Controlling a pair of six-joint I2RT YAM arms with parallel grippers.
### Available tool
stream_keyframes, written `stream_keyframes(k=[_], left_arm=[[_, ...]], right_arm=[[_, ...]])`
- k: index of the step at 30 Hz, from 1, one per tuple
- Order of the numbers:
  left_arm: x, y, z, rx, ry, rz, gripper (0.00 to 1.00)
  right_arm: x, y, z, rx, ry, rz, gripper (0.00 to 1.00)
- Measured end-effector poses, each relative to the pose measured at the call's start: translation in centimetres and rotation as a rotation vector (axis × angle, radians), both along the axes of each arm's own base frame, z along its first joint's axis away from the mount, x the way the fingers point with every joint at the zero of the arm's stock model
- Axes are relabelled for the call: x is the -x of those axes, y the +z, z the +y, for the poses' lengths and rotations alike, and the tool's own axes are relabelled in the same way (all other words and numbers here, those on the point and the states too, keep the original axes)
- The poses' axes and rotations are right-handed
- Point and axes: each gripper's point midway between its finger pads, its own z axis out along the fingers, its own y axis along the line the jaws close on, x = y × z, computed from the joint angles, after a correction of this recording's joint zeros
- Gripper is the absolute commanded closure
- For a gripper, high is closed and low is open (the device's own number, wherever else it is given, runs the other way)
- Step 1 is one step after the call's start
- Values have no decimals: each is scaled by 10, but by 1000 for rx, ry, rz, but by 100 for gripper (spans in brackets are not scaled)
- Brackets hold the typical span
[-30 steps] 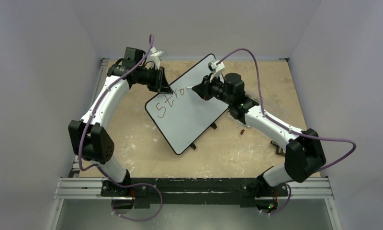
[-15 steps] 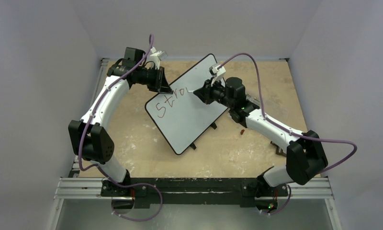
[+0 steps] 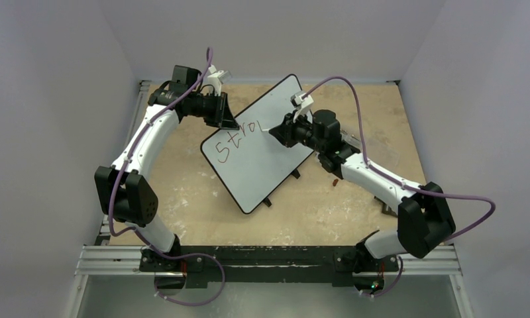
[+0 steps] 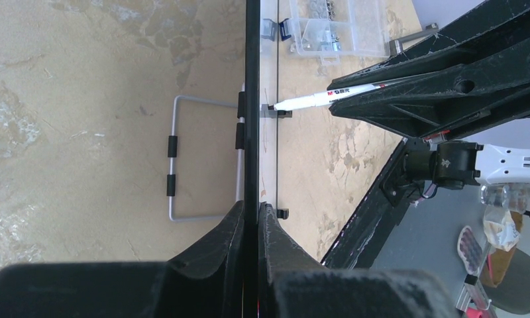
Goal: Write a sentence on the whiteboard
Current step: Write a sentence at the center of the board.
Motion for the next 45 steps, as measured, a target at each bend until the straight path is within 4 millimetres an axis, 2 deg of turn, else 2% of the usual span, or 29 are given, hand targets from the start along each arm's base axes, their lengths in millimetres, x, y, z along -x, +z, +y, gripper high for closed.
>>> stream_keyframes(k=[6,16,24,35,45], left_arm=[[0,0,-1,1,-2,-2,100],[0,0,-2,-1,-7,-6,100],[0,0,-2,-3,-4,-6,100],[0,0,-2,-3,-4,-5,100],[0,-1,-1,-5,3,1,100]], right_arm=[[-2,5,1,-3,1,2,100],[-16,29,10,-25,-6,-30,100],[-27,36,8,-24,-49,-35,100],[-35,32,-3,-14,-106,-23,100],[-30,16,-7,0,-106,8,100]])
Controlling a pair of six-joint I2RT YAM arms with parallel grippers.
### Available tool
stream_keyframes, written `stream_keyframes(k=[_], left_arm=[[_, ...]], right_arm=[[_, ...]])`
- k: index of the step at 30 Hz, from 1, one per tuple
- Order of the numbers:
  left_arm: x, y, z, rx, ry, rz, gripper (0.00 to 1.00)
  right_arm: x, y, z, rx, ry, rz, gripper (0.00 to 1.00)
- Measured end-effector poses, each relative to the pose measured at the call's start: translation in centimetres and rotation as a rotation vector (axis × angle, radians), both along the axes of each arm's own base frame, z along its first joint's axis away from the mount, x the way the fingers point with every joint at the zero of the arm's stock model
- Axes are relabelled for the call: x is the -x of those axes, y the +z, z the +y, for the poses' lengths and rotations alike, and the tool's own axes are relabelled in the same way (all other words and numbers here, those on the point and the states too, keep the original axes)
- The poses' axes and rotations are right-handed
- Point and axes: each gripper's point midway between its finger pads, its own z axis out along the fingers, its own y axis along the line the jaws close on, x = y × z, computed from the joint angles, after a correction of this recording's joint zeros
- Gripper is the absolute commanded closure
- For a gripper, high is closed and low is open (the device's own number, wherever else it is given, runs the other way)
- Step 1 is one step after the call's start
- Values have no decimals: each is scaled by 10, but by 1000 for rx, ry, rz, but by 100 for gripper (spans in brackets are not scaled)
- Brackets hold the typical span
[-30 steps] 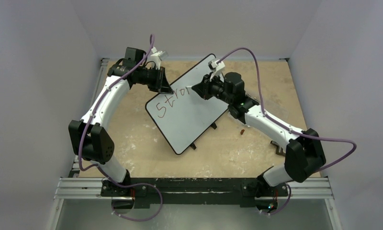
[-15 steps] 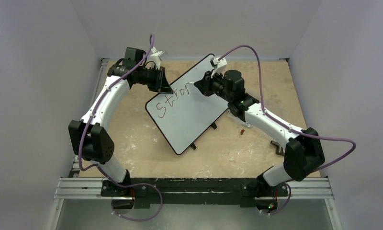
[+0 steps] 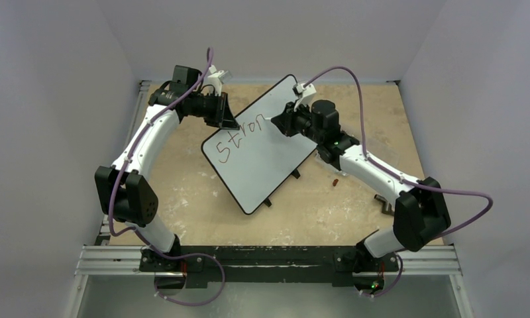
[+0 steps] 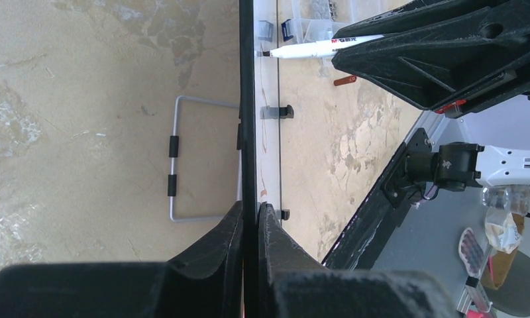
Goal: Write a sentence on the whiteboard
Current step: Write a sentence at the center of the board.
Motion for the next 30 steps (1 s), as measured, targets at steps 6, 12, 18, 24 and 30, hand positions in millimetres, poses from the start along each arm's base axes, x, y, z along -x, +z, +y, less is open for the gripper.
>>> stream_keyframes(k=[6,12,18,24,30], left_arm=[[0,0,0,1,-1,-1,100],[0,1,-1,5,-6,-2,100],[1,1,-1,6,-11,-5,100],[1,1,-2,7,-14,-7,100],[2,3,-2,5,-17,-16,100]], right_arm=[[2,0,-1,0,0,1,100],[7,2,-4,5,1,10,100],[19,25,-10,-19,3,-12,100],[27,51,-17,-52,-9,-61,100],[14,35,-21,-32,-45,-27,100]])
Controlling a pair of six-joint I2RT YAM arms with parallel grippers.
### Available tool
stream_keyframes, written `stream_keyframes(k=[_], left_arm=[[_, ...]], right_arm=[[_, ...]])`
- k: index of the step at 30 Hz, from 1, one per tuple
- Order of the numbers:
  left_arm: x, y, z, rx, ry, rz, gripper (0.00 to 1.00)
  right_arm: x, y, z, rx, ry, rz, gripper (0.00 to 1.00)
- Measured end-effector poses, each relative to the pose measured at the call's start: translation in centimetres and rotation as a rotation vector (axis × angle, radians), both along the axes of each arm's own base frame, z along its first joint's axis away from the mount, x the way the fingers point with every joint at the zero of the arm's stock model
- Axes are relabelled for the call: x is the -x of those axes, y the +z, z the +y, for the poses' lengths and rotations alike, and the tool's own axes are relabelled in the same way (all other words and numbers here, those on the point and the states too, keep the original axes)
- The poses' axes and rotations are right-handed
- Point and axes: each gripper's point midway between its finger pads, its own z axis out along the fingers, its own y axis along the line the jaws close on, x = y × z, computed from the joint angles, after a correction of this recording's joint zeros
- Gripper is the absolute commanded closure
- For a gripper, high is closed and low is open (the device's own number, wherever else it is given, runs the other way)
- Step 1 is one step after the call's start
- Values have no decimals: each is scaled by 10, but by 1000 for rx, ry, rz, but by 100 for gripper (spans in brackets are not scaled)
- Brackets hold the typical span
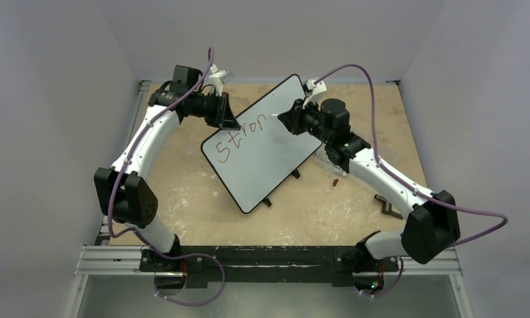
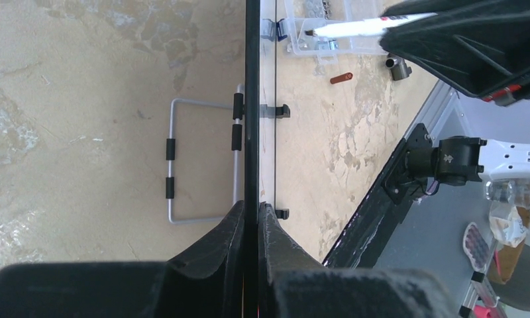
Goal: Write a sentence on the whiteboard
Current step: Write a sentence at the center of the board.
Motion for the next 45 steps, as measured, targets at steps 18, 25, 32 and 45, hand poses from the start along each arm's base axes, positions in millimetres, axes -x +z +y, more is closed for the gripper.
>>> stream_keyframes(k=[18,25,32,45], left_arm=[[5,4,-2,-22,-28,-51,100],[5,4,-2,-26,-24,-52,100],[5,3,0,-34,-18,-49,100],[4,2,1,-42,-12,-47,100]], right_arm=[[-23,3,-4,-10,-35,7,100],[-33,-3,-1,-2,-41,21,100],[-35,-2,3,-1,-15,18,100],[-29,-6,14,-3,59,32,100]])
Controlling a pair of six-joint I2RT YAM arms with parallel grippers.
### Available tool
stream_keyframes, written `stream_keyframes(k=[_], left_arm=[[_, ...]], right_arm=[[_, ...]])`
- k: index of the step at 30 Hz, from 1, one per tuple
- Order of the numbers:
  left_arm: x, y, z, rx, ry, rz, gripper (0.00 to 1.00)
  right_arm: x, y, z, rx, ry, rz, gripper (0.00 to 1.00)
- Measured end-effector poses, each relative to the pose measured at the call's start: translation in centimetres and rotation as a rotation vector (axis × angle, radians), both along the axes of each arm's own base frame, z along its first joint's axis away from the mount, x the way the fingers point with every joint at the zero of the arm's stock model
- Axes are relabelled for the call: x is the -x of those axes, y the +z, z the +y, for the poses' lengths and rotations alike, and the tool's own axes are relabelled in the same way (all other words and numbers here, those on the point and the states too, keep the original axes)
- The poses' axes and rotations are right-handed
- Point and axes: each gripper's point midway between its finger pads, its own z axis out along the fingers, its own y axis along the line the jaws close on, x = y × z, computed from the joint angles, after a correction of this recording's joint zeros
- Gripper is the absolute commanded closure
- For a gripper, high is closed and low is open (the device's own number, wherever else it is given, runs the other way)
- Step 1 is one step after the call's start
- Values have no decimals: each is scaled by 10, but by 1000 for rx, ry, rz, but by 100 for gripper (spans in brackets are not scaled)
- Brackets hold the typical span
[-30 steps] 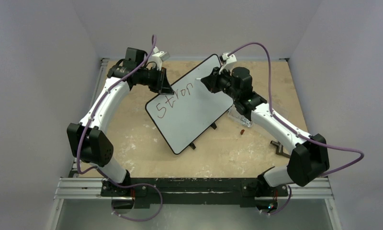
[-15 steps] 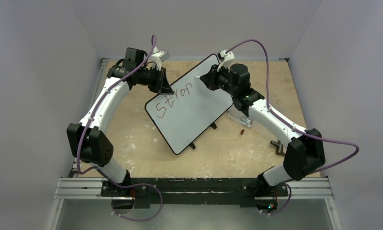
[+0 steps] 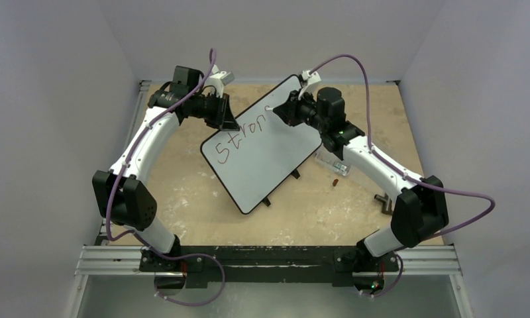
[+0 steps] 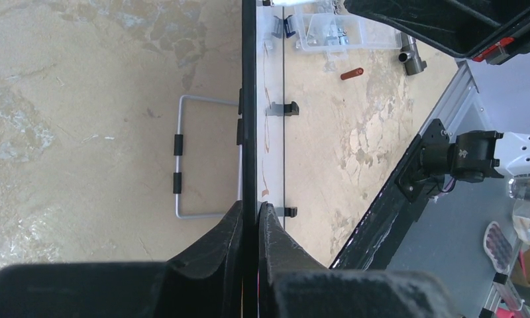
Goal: Write a sentence on the whiteboard
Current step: Write a sentence at the center of the board.
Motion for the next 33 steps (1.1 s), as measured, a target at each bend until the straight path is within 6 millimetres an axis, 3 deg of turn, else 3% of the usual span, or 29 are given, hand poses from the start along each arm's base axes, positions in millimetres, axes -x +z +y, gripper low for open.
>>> stream_keyframes(k=[21,33], left_arm=[[0,-1,1,-7,7,4,100],[0,-1,1,-4,4,3,100]], right_arm=[[-1,-17,-9,30,-45,31,100],[-9,-1,-9,28,-65,19,100]])
